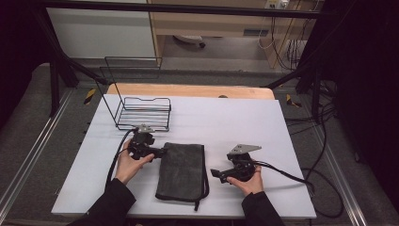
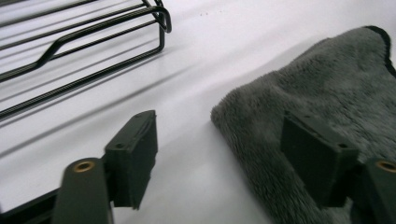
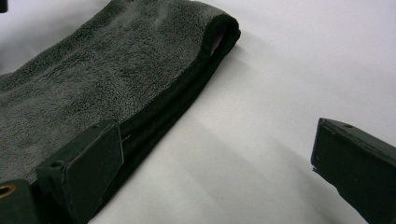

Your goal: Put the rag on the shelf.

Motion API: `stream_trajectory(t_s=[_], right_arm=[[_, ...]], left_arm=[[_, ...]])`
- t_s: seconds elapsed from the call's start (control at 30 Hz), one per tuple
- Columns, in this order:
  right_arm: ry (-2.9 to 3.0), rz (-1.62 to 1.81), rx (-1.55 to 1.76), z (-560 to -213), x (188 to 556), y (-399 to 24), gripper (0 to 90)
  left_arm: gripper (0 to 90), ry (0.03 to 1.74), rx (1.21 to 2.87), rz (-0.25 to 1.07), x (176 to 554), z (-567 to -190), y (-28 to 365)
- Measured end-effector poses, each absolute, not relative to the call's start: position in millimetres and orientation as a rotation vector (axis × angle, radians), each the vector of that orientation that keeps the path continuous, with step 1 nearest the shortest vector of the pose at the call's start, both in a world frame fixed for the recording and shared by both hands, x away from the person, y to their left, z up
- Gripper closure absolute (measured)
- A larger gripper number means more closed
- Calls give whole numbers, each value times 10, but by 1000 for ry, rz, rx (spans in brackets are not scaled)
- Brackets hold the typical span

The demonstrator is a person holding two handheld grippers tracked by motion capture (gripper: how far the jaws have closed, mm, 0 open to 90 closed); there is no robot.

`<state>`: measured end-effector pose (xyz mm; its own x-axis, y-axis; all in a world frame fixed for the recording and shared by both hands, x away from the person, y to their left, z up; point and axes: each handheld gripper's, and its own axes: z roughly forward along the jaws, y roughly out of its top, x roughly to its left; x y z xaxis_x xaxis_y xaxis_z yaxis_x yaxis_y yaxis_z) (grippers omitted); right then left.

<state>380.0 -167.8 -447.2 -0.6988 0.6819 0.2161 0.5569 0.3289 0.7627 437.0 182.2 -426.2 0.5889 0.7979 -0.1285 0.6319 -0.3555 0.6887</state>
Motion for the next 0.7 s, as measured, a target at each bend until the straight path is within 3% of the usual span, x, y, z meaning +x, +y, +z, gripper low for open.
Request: stream_trajectory(t_s=[0.23, 0.5, 0.53, 0.7], right_arm=[[2452, 1301, 1155, -4509, 3811, -1654, 40], [2433, 1324, 1175, -4517, 3830, -1637, 65], [2421, 1330, 1184, -4505, 3847, -1631, 66], [2374, 1339, 1193, -4418, 3945, -1545, 100]], left_arm=[[411, 1176, 2083, 231, 4462, -4399, 1770], [585, 1163, 2089, 177, 4448, -4427, 1736], [638, 1166, 2084, 164, 4447, -4429, 1736], [691, 1162, 2093, 155, 4436, -4435, 1723]])
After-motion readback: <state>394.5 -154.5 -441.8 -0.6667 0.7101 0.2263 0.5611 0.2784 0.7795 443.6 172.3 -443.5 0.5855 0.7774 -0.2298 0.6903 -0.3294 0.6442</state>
